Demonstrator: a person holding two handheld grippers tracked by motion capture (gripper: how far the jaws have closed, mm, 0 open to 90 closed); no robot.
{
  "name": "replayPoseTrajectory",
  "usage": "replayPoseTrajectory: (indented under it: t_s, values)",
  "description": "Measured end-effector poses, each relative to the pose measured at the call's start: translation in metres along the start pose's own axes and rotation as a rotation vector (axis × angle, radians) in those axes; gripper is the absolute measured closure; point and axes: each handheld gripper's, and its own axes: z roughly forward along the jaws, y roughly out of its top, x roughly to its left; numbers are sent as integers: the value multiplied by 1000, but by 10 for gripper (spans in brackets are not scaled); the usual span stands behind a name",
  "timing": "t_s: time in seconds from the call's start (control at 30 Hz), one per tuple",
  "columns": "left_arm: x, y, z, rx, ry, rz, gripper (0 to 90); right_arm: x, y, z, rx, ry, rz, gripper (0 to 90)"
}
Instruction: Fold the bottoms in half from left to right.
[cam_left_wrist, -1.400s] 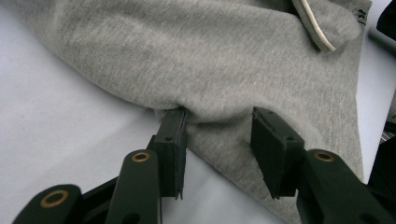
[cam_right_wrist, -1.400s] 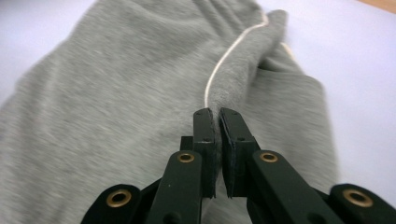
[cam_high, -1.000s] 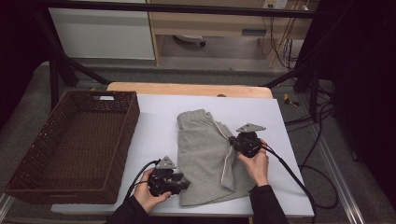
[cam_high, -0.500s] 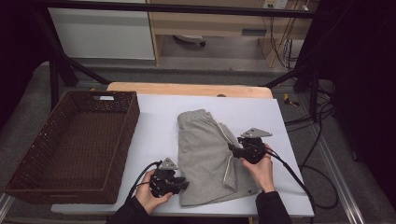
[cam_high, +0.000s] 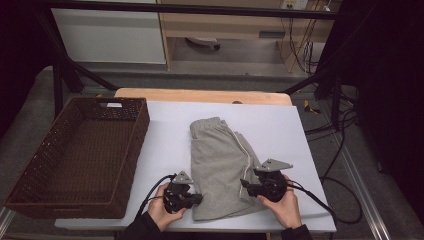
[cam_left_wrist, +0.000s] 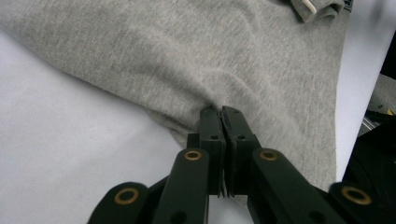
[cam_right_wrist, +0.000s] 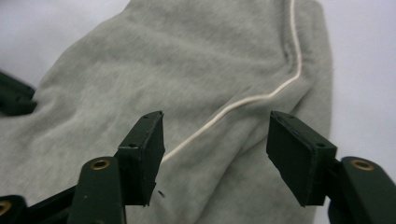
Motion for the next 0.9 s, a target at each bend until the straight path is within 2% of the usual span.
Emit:
replayPoseTrajectory:
  t_s: [0.17,0.3,0.37,0.43,0.57,0.7,0.9]
  values:
    - [-1,0,0,2,8,16,879,12,-7,1,-9,34,-1,400]
    - [0,0,0,5,-2,16,879,17,-11,3,-9,58,17,454]
    - [1,0,0,5,-4,17,879,19,-13,6,10,63,21,495]
    - [0,0,0,6,-1,22,879,21,-15,11,28,62,20,527]
    - [-1,0,0,6,5,26,879,24,-20,18,68,36,-11,660]
    - [0,0,0,5,-1,24,879,24,-21,16,73,37,-27,834]
    - [0,0,0,4,-1,22,879,20,-19,6,93,25,-34,863]
